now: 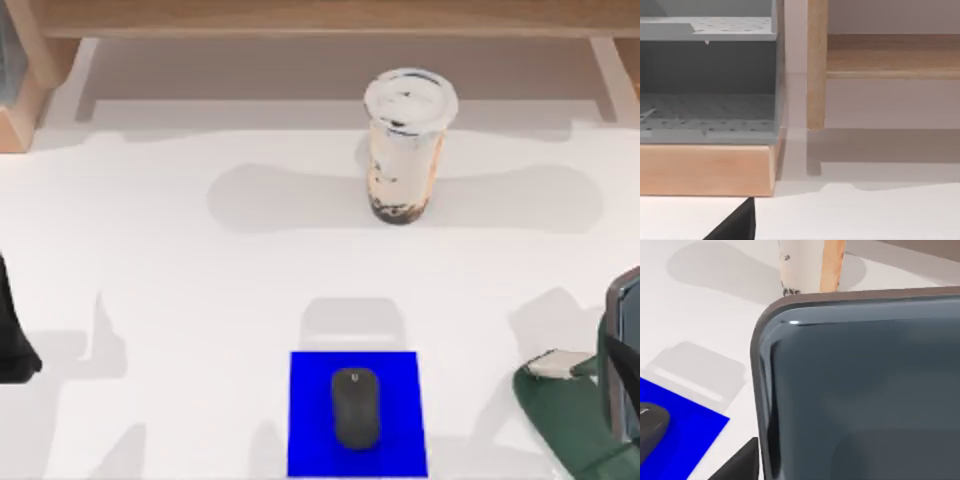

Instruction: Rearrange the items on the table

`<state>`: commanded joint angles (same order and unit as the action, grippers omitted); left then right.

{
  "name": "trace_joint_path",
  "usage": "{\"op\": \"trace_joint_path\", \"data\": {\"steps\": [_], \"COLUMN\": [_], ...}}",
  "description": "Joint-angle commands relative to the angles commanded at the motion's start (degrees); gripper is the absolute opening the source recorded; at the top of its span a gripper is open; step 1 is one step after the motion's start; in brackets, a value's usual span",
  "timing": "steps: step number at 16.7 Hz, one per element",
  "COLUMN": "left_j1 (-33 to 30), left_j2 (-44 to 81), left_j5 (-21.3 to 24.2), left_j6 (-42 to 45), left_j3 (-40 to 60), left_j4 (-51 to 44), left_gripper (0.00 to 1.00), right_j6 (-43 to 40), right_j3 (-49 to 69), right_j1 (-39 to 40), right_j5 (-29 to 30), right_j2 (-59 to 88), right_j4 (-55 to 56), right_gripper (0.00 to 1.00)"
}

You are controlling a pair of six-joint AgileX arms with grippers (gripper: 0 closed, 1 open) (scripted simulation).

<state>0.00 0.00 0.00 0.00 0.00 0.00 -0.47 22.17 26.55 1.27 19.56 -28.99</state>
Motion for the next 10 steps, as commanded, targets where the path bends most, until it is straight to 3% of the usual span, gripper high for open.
{"op": "trace_joint_path", "data": {"steps": [5,10], "left_j1": [0.00,0.00], "left_j2": [0.00,0.00], "left_j5": [0.00,0.00], "left_j6": [0.00,0.00], "left_j3": [0.00,0.00], "left_j4": [0.00,0.00], "left_gripper": [1.00,1.00], "right_j6": [1.34,9.88], "right_j3": [1.14,5.32], "right_j1": [0.65,6.72], "right_j5": [0.87,7.81], "right_j2": [-1.66,-5.24], "right_j4": [-0.71,-5.23], "right_gripper": [1.00,1.00]}}
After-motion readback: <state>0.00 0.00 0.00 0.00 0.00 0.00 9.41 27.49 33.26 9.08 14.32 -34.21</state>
